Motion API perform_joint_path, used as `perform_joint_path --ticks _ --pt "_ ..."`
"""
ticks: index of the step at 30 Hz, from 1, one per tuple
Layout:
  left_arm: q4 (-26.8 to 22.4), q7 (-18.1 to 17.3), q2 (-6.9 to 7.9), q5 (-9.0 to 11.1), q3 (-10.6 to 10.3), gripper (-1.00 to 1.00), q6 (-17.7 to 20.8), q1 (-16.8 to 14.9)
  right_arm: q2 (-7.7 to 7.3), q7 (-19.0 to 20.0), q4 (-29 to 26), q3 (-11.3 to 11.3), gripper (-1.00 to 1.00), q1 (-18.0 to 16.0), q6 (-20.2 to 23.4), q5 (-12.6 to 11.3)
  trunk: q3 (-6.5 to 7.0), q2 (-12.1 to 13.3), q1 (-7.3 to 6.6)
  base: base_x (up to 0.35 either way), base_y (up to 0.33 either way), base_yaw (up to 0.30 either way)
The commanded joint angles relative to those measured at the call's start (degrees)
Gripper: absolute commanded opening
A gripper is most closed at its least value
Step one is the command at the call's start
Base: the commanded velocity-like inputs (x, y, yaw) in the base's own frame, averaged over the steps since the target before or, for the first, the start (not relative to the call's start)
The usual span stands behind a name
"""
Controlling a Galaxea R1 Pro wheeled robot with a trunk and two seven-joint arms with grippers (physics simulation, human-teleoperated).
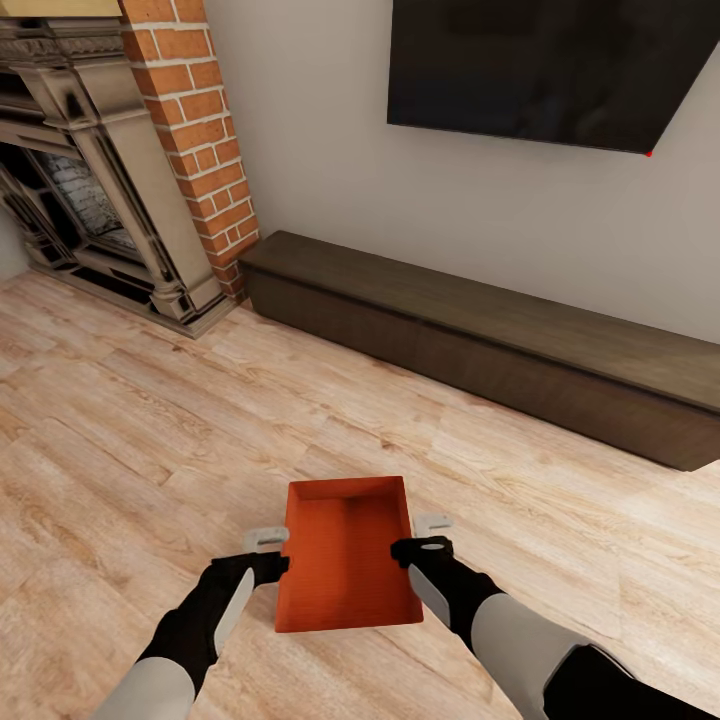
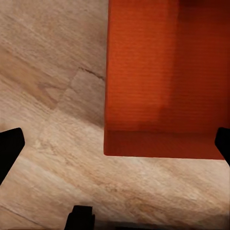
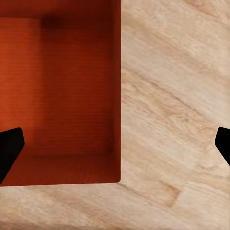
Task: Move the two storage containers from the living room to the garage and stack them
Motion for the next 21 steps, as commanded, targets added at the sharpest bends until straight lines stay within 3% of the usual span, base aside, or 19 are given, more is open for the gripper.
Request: perform_joint_path --ticks 1,11,21 --pt "0.0 1.3 -0.16 0.6 -0.3 1.0 0.2 0.0 -0.09 -0.4 0.1 0.5 1.0 0.0 0.0 -0.3 -0.04 0.0 0.0 0.0 0.0 0.0" --pt "0.0 1.1 -0.13 0.7 -0.4 1.0 0.0 0.0 -0.32 0.0 5.3 0.5 1.0 0.0 -3.0 -0.7 -0.04 0.0 0.0 0.0 0.0 0.0" --pt "-0.2 1.0 -0.13 0.6 -0.4 1.0 -0.1 0.0 -0.14 0.1 5.9 0.5 1.0 0.0 1.4 -0.6 -0.04 0.0 0.0 0.0 0.0 0.0"
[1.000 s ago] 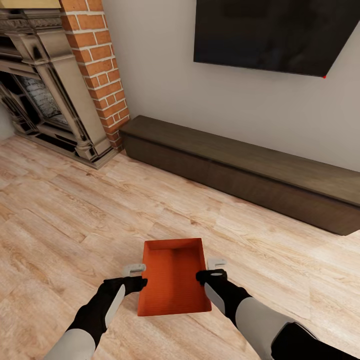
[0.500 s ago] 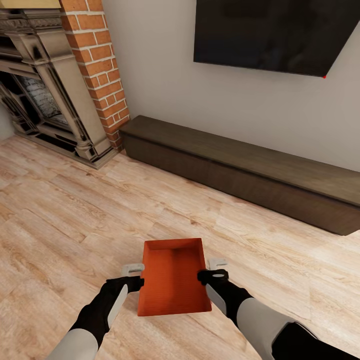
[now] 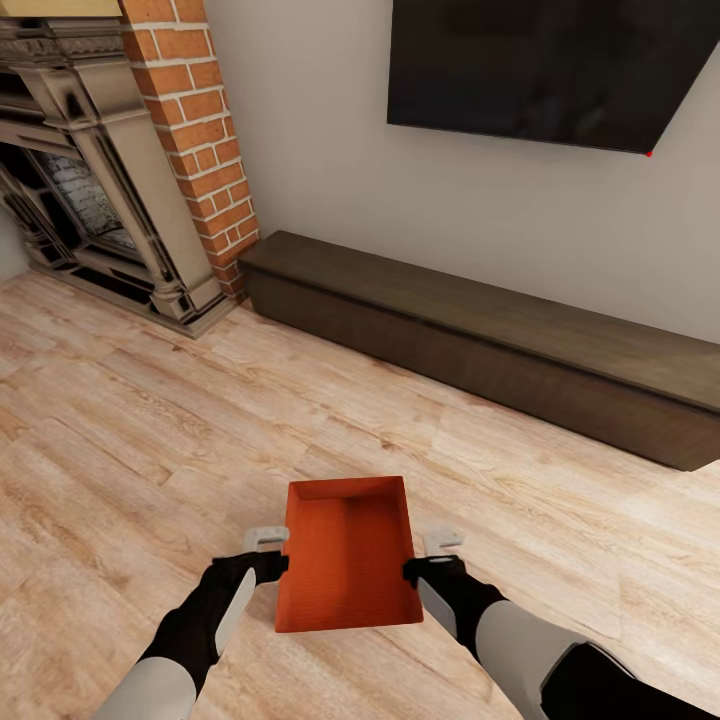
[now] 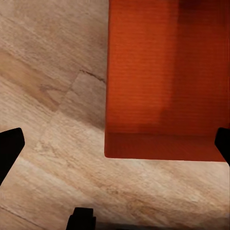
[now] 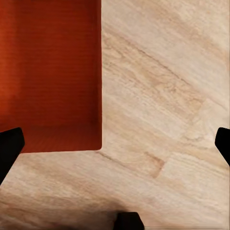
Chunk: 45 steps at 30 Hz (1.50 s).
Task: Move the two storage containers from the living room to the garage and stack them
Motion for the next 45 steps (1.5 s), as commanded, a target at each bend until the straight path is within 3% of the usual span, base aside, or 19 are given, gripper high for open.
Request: perform_joint_path --ticks 1,18,21,36,45 --pt "-0.6 0.4 0.01 0.6 -0.1 1.0 0.2 0.0 0.1 -0.4 -0.3 0.5 1.0 0.0 0.6 -0.3 -0.04 0.0 0.0 0.0 0.0 0.0" --pt "-2.3 0.2 0.09 0.7 0.0 1.0 0.4 0.0 0.62 -0.4 -1.2 0.6 1.0 0.0 -0.6 0.0 -0.04 0.0 0.0 0.0 0.0 0.0" --pt "-2.3 0.2 0.09 0.7 0.0 1.0 0.3 0.0 1.34 -0.3 -1.2 0.6 1.0 0.0 -1.2 0.0 -0.04 0.0 0.0 0.0 0.0 0.0" --pt "-2.3 0.2 0.1 0.6 -0.1 1.0 0.3 0.0 1.34 -0.5 -1.1 0.6 1.0 -0.1 -2.2 0.2 -0.04 0.0 0.0 0.0 0.0 0.0" --pt "-2.0 0.4 0.1 0.6 -1.4 1.0 0.3 0.0 1.34 -0.7 -0.6 0.5 1.0 -2.8 -0.2 -0.1 -0.04 0.0 0.0 0.0 0.0 0.0"
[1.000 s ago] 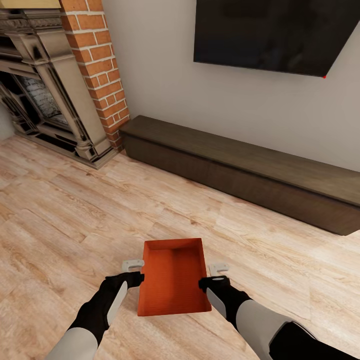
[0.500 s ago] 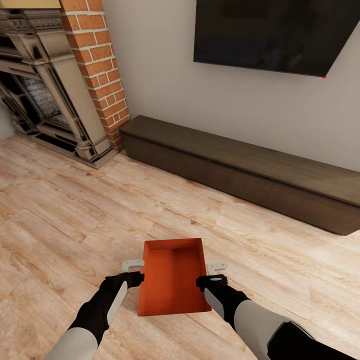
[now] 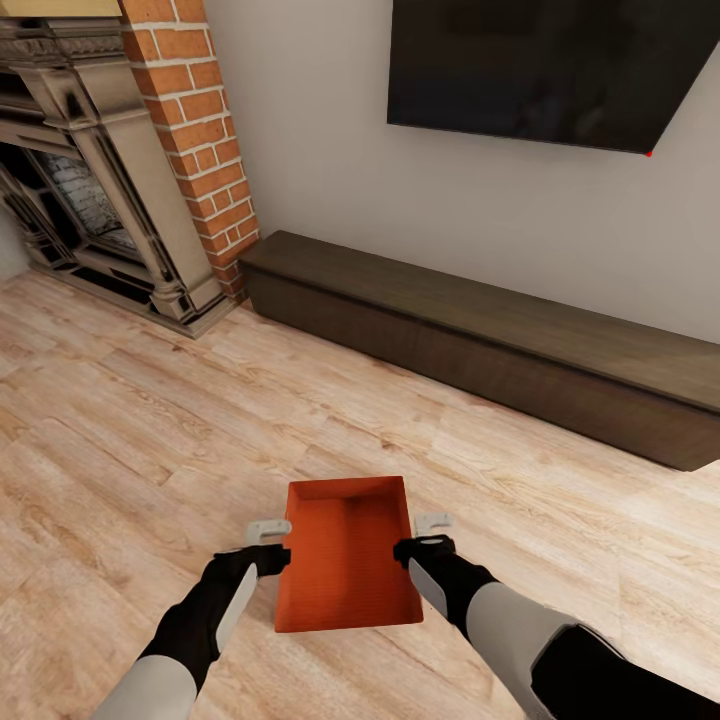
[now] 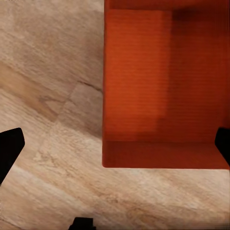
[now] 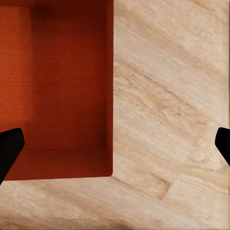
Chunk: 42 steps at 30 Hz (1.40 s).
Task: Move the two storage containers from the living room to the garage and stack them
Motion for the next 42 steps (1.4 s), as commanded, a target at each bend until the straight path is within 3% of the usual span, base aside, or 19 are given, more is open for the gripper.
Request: perform_joint_path --ticks 1,7,22,32,39,42 --pt "0.0 0.5 0.03 0.6 -0.7 1.0 0.2 0.0 0.0 -0.3 0.1 0.4 1.0 -0.3 0.7 -0.2 -0.04 0.0 0.0 0.0 0.0 0.0" --pt "0.0 0.7 0.01 0.6 -2.1 1.0 0.2 0.0 0.0 -0.3 0.3 0.3 1.0 -0.8 0.9 -0.3 -0.04 0.0 0.0 0.0 0.0 0.0" --pt "-0.3 1.1 -0.05 0.6 -1.8 1.0 0.4 0.0 0.0 -0.1 0.3 0.3 1.0 -0.8 0.8 -0.3 -0.04 0.0 0.0 0.0 0.0 0.0" --pt "-1.5 0.8 -0.26 0.9 -1.9 1.0 0.9 0.0 0.0 0.0 0.1 0.3 1.0 -0.8 0.7 -0.1 -1.83 -4.0 2.2 0.0 0.0 0.0" --pt "-1.6 0.8 -0.53 0.8 -1.8 1.0 1.0 0.0 0.0 0.2 -0.4 0.4 1.0 -0.8 0.7 0.2 -1.83 -4.0 2.2 0.0 0.0 0.0" --pt "-1.6 0.8 -0.51 0.8 -1.8 1.0 1.0 0.0 0.0 0.2 -0.4 0.4 1.0 -0.8 0.7 0.2 -2.37 -5.2 2.85 0.0 0.0 0.0"
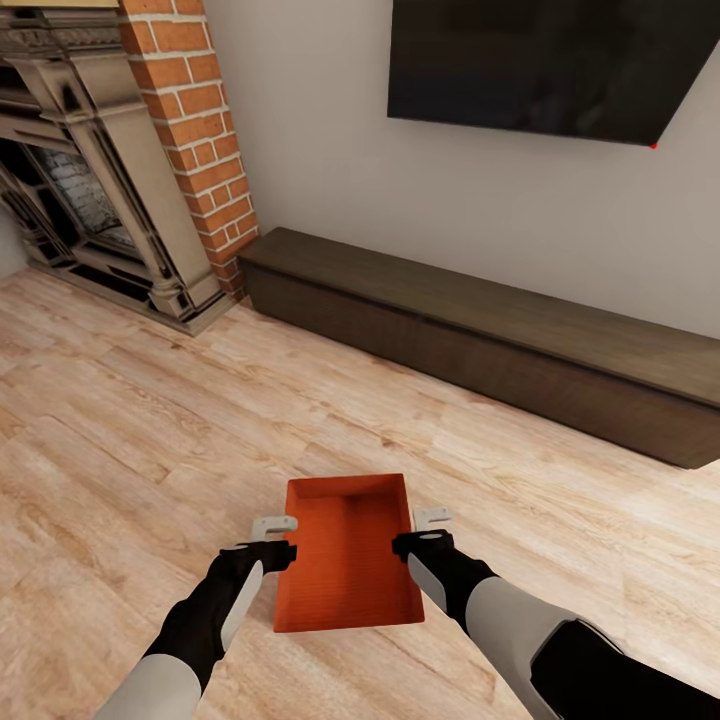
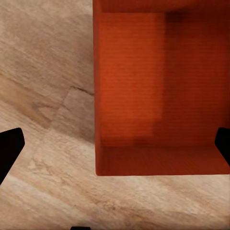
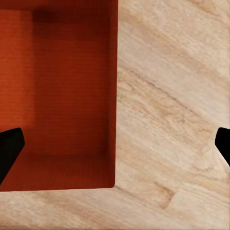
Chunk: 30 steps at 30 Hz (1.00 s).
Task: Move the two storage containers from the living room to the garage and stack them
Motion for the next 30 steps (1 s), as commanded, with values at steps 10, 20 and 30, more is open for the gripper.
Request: perform_joint_path --ticks 10,20,30 --pt "0.0 0.4 0.04 0.6 -0.2 1.0 0.2 0.0 0.0 -0.3 -0.1 0.4 1.0 0.0 0.3 -0.2 -0.58 -1.2 0.66 0.0 0.0 0.0" --pt "-0.1 0.5 0.04 0.5 -0.1 1.0 0.1 0.0 0.0 -0.3 -0.1 0.4 1.0 0.0 0.3 -0.2 -0.58 -1.2 0.66 0.0 0.0 0.0" --pt "0.0 0.5 0.12 0.5 -0.3 1.0 0.1 0.0 0.0 -0.3 -0.2 0.4 1.0 0.0 0.3 -0.2 -2.38 -5.3 2.86 0.0 0.0 0.0"
